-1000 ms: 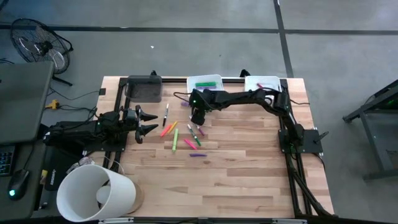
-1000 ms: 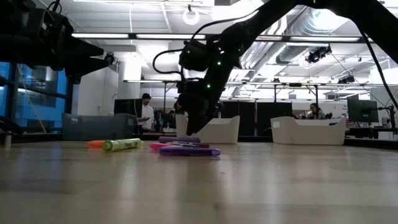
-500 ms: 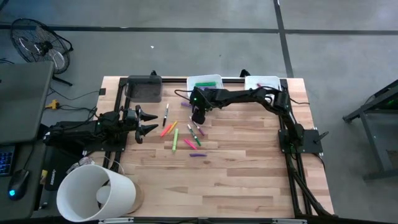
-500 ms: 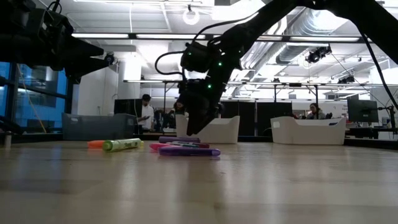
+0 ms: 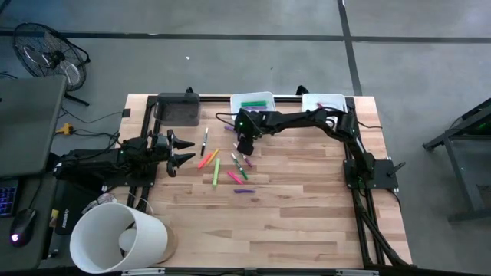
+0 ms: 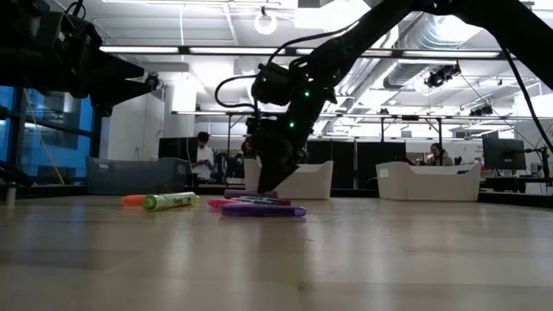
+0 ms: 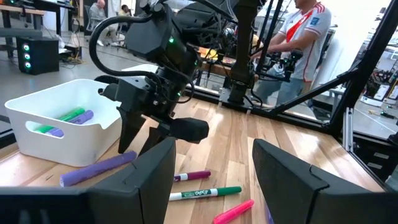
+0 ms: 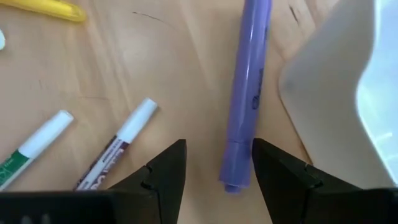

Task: Pick & Place Markers
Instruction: Put the violet highlighter pen into the left white bin

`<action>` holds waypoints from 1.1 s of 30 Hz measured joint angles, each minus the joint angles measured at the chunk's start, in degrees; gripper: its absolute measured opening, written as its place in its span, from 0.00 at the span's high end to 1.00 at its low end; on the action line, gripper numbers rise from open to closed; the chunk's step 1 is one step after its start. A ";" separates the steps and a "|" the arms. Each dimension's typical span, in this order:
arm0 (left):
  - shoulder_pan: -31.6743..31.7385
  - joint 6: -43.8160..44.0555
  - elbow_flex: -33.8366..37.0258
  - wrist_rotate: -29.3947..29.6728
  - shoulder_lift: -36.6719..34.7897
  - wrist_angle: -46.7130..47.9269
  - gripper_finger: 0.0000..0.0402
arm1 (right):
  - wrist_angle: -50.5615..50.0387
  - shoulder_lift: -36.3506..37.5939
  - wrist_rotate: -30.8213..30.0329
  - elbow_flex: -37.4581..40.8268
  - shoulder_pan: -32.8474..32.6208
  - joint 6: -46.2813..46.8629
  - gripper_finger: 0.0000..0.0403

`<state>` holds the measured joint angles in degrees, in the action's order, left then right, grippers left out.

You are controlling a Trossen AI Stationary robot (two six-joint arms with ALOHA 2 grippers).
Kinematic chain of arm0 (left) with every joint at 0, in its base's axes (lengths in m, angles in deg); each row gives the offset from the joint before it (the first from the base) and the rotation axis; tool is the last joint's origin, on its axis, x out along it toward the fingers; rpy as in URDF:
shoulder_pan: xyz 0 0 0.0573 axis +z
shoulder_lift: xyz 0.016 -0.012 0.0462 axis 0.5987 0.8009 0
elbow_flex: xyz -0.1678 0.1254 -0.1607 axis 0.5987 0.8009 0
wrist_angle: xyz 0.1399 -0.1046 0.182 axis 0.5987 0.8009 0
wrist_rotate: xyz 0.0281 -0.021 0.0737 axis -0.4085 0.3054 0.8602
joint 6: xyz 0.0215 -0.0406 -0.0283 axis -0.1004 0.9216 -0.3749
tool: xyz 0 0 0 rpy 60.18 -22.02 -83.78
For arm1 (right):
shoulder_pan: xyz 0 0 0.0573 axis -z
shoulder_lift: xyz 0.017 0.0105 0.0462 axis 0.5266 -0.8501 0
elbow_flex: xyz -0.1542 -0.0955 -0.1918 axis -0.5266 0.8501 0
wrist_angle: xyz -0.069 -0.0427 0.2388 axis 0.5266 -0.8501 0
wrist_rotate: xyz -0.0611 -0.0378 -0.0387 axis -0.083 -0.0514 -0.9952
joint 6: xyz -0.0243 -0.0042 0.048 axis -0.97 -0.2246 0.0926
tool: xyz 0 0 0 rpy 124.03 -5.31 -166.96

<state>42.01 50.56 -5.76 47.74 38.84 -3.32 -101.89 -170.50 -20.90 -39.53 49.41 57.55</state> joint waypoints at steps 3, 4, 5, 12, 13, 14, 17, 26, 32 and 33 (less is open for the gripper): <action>0.00 0.00 0.00 0.01 0.00 -0.01 0.47 | 0.05 0.00 -0.21 0.00 0.14 0.47 0.57; 0.00 0.01 0.00 0.03 0.01 -0.01 0.47 | 0.06 0.00 -0.09 0.00 0.23 1.23 0.57; 0.02 -0.01 0.00 0.01 0.01 0.01 0.47 | 0.05 0.00 0.21 0.00 0.31 1.81 0.57; 0.01 0.00 0.00 0.02 -0.01 0.01 0.47 | -3.08 0.00 2.91 0.00 -1.00 3.20 0.58; 0.01 0.00 0.00 0.03 -0.01 0.00 0.47 | -3.72 0.00 2.89 0.00 -1.44 3.20 0.58; 0.01 0.00 0.00 0.03 -0.01 -0.01 0.47 | -4.04 0.00 2.91 0.00 -1.86 3.20 0.58; 0.02 -0.01 0.00 0.03 -0.01 0.01 0.47 | -4.15 0.00 2.77 0.00 -3.25 2.99 0.58; 0.02 -0.01 0.00 0.03 0.01 -0.01 0.47 | -3.47 0.19 -2.84 -0.02 -6.43 3.21 0.58; 0.01 -0.01 0.00 0.05 -0.01 0.01 0.47 | -1.74 2.02 -6.35 -0.15 -6.93 4.71 0.58; 0.01 0.00 0.00 0.03 -0.01 0.01 0.47 | -1.67 2.13 -6.42 -0.15 -6.93 4.71 0.58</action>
<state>42.03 50.56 -5.76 47.77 38.83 -3.31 -103.56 -168.36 -27.32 -39.68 42.48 62.26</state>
